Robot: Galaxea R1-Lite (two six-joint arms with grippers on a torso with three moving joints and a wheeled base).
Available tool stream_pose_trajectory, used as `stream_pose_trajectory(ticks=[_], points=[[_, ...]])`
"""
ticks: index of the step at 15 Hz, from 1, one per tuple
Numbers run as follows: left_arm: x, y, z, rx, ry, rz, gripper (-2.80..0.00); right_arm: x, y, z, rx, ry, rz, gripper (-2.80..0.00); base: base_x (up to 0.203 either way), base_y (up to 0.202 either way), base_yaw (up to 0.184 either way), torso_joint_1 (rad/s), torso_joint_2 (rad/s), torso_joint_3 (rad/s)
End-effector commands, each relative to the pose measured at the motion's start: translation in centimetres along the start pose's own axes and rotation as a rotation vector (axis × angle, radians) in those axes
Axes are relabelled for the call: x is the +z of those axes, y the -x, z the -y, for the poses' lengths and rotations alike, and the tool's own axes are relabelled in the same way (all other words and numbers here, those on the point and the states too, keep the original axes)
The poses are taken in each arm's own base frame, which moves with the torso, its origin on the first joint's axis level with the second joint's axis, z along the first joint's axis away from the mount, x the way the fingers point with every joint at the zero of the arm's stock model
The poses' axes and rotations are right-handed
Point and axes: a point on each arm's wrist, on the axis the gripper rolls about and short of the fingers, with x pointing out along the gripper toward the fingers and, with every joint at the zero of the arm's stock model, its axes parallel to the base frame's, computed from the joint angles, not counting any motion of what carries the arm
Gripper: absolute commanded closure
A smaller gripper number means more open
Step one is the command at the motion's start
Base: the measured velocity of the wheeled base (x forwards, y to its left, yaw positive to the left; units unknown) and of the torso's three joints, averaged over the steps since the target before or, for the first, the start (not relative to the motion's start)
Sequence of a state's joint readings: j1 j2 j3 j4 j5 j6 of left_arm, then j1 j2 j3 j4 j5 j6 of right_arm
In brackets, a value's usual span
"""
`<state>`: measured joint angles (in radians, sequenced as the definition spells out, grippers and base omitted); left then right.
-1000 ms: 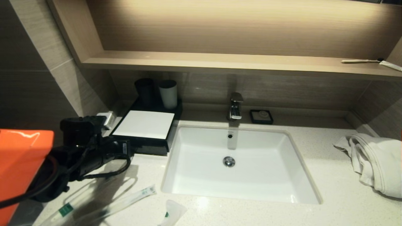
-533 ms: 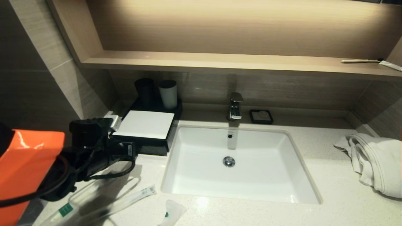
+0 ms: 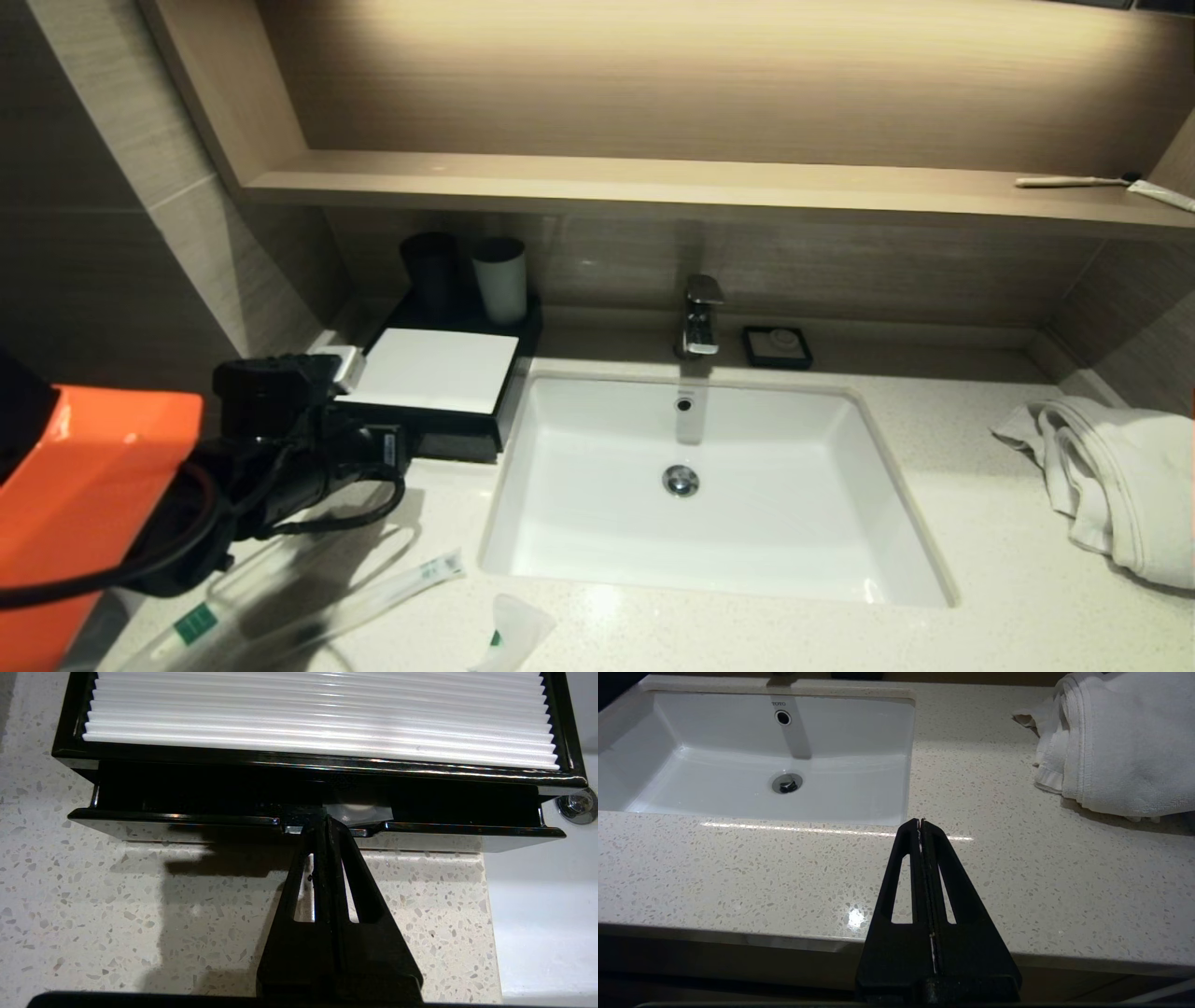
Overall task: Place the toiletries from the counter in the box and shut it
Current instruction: Open the drawer
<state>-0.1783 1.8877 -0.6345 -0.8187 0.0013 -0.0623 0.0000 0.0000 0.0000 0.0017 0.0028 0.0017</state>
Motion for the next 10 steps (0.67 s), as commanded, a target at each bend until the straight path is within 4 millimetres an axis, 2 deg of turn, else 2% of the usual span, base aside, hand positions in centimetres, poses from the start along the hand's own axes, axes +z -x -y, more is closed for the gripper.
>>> stream_pose_trajectory(ticks=[1,10], points=[[0.03,0.03,0.27,-0.008,-0.003,0.004,0.00,0.00,0.00,0.00,0.000,0.000,0.000,0.00,0.000,0.000,0.000,0.000,0.00,0.000],[-0.16,-0.23,0.51,-0.013,-0.006,-0.003,0.00,0.00,0.00,0.00,0.000,0.000,0.000,0.00,0.000,0.000,0.000,0.000,0.00,0.000]])
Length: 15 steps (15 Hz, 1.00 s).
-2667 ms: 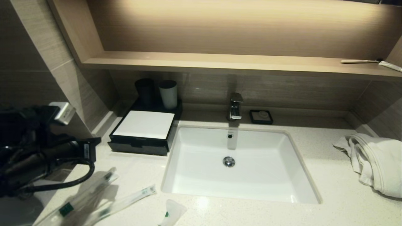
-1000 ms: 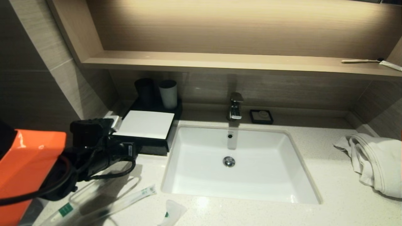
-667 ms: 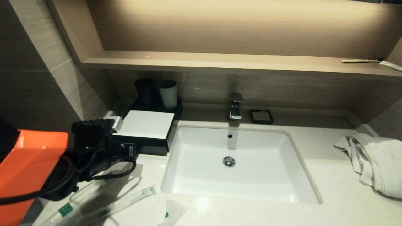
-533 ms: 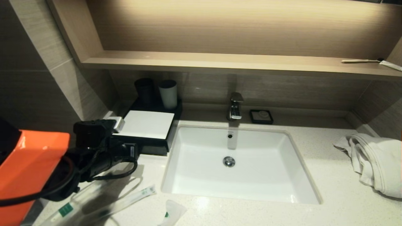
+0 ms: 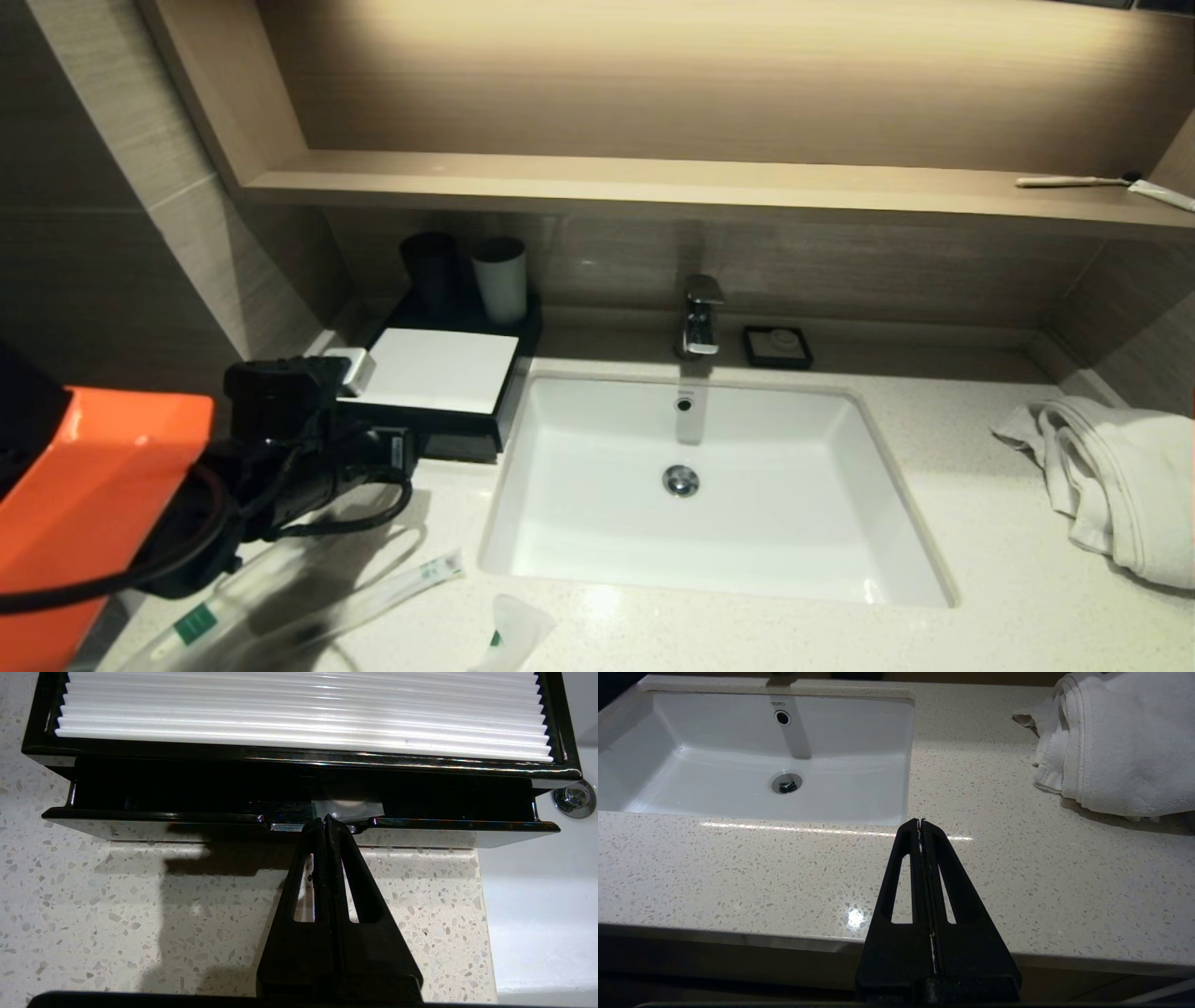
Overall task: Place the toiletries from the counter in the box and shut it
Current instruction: Open the drawer
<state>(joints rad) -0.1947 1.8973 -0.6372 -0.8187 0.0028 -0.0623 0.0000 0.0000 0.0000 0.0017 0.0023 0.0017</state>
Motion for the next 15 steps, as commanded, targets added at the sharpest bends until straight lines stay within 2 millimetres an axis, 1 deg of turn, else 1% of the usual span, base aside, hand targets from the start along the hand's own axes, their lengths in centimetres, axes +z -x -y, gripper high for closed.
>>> stream_pose_trajectory(ticks=[1,9,15], points=[[-0.02,-0.19,0.00,0.001,0.000,0.002,0.00,0.00,0.00,0.00,0.001,0.000,0.000,0.00,0.000,0.000,0.000,0.000,0.00,0.000],[-0.35,-0.75,-0.03,0.005,-0.001,-0.002,0.00,0.00,0.00,0.00,0.001,0.000,0.000,0.00,0.000,0.000,0.000,0.000,0.00,0.000],[-0.15,-0.91,-0.01,0.004,-0.003,0.008,0.00,0.00,0.00,0.00,0.001,0.000,0.000,0.00,0.000,0.000,0.000,0.000,0.00,0.000]])
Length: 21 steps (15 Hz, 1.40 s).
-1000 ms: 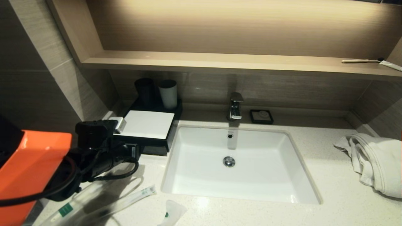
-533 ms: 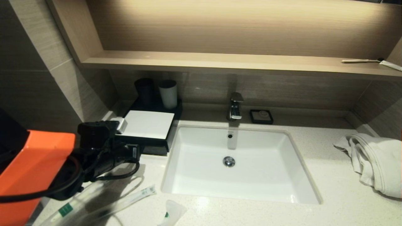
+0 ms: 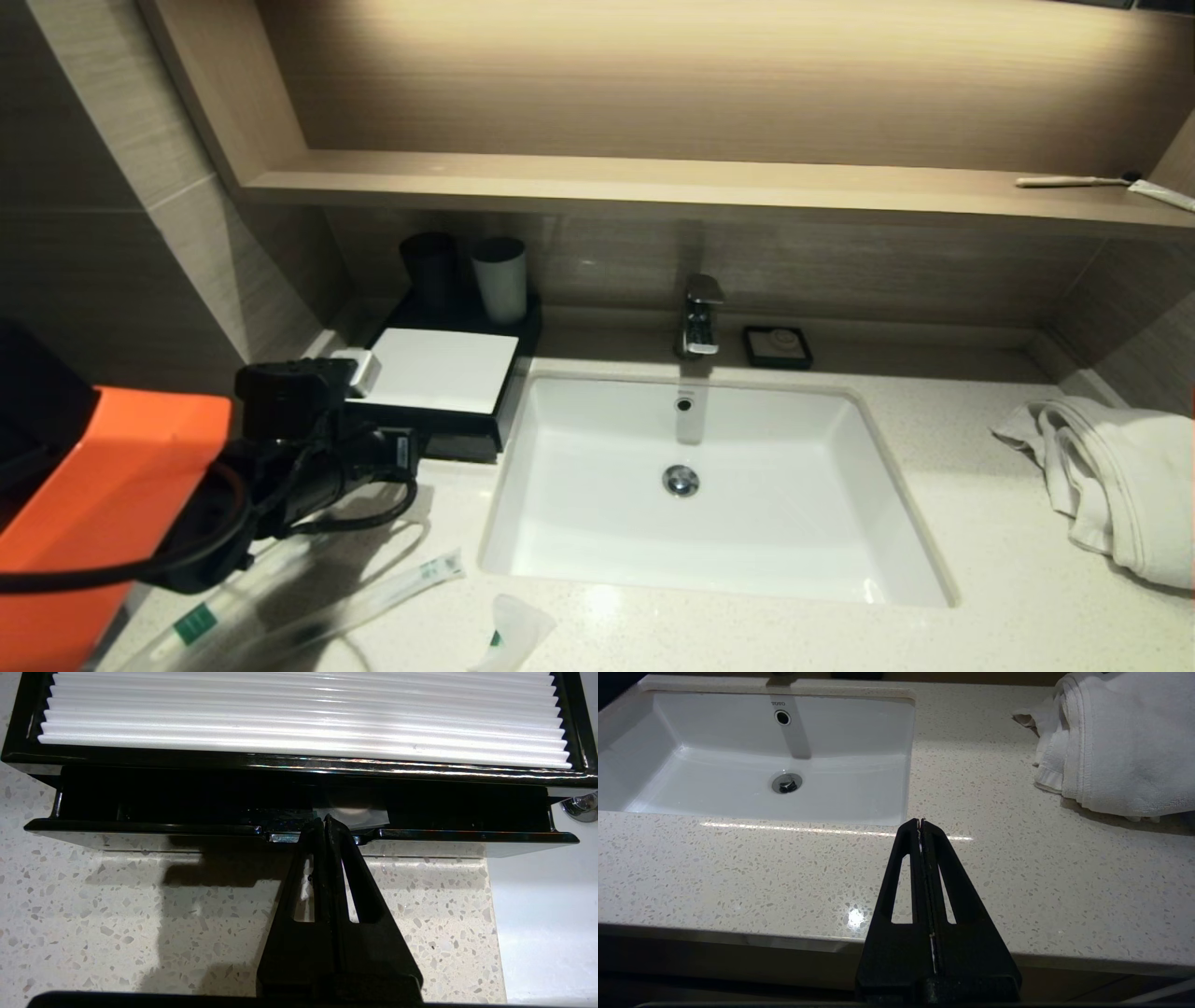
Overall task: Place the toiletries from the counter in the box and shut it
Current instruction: Open the drawer
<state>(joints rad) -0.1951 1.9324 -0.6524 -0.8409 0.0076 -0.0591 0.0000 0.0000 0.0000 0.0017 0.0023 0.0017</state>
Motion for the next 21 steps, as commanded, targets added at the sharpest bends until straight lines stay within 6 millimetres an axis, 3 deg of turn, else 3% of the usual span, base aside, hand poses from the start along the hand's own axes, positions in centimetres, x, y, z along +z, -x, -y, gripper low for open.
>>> stream_pose_trajectory(ticks=[1,21], points=[[0.1,0.0,0.0,0.000,0.001,0.007,0.00,0.0,0.0,0.0,0.001,0.000,0.000,0.00,0.000,0.000,0.000,0.000,0.00,0.000],[-0.3,-1.4,-0.1,0.008,0.003,0.015,0.00,0.0,0.0,0.0,0.001,0.000,0.000,0.00,0.000,0.000,0.000,0.000,0.00,0.000]])
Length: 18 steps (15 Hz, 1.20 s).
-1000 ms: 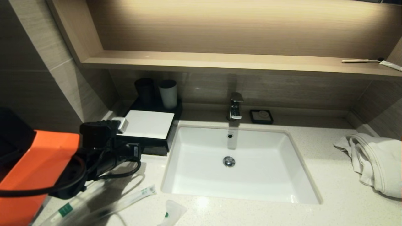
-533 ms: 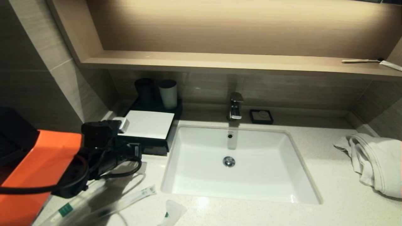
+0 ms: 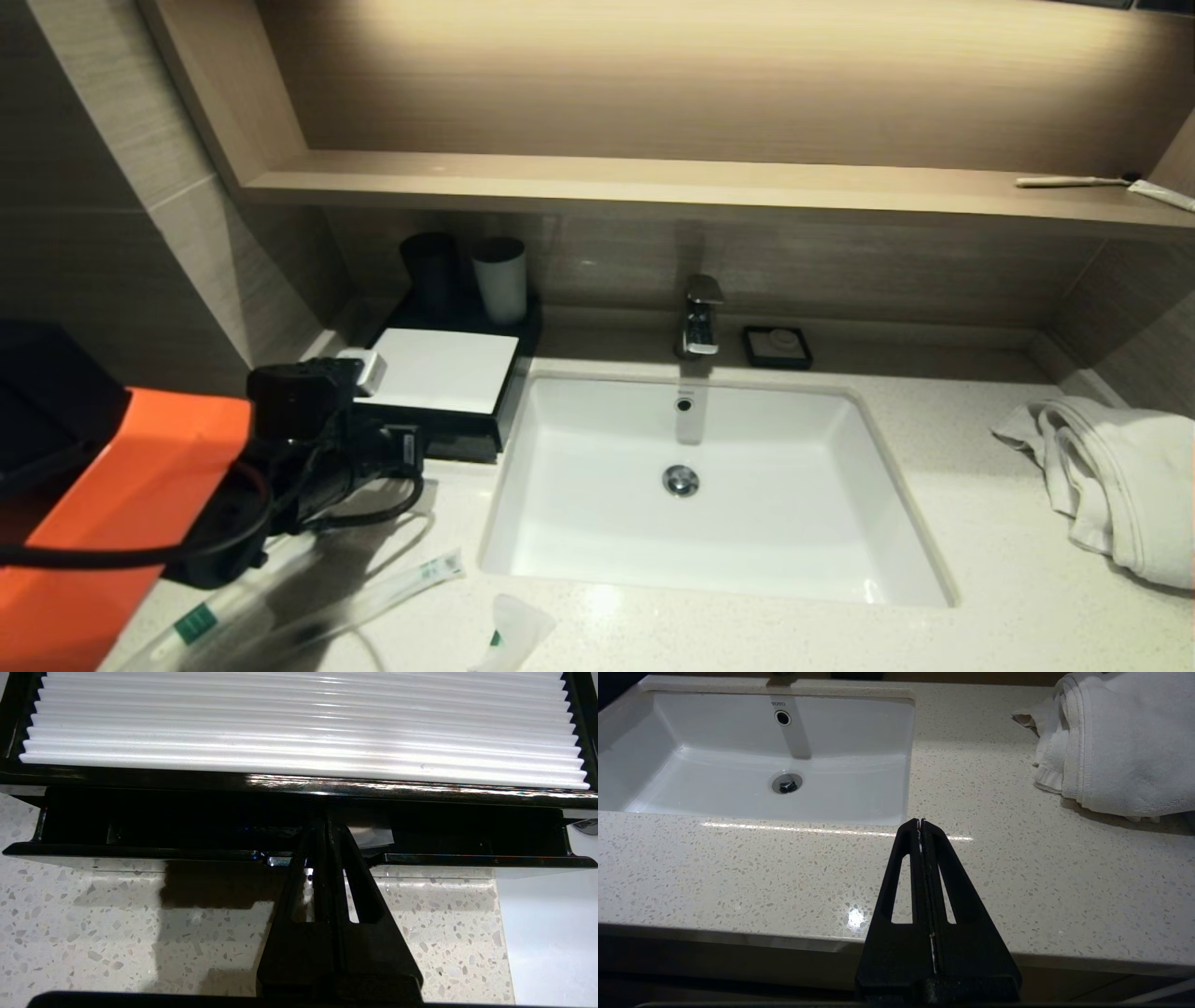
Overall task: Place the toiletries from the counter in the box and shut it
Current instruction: Open the drawer
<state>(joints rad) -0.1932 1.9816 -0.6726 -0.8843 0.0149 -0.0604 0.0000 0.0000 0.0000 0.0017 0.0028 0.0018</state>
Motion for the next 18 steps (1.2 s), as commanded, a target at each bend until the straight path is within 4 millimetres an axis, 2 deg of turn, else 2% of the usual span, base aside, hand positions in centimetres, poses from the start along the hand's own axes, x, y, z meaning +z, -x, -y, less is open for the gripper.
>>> stream_pose_trajectory(ticks=[1,9,18], points=[[-0.07,-0.30,0.00,0.000,0.001,0.000,0.00,0.00,0.00,0.00,0.000,0.000,0.000,0.00,0.000,0.000,0.000,0.000,0.00,0.000],[-0.05,-0.88,0.00,0.006,0.001,0.005,0.00,0.00,0.00,0.00,0.000,0.000,0.000,0.00,0.000,0.000,0.000,0.000,0.00,0.000],[-0.53,-0.09,-0.05,0.009,0.001,-0.018,0.00,0.00,0.00,0.00,0.000,0.000,0.000,0.00,0.000,0.000,0.000,0.003,0.00,0.000]])
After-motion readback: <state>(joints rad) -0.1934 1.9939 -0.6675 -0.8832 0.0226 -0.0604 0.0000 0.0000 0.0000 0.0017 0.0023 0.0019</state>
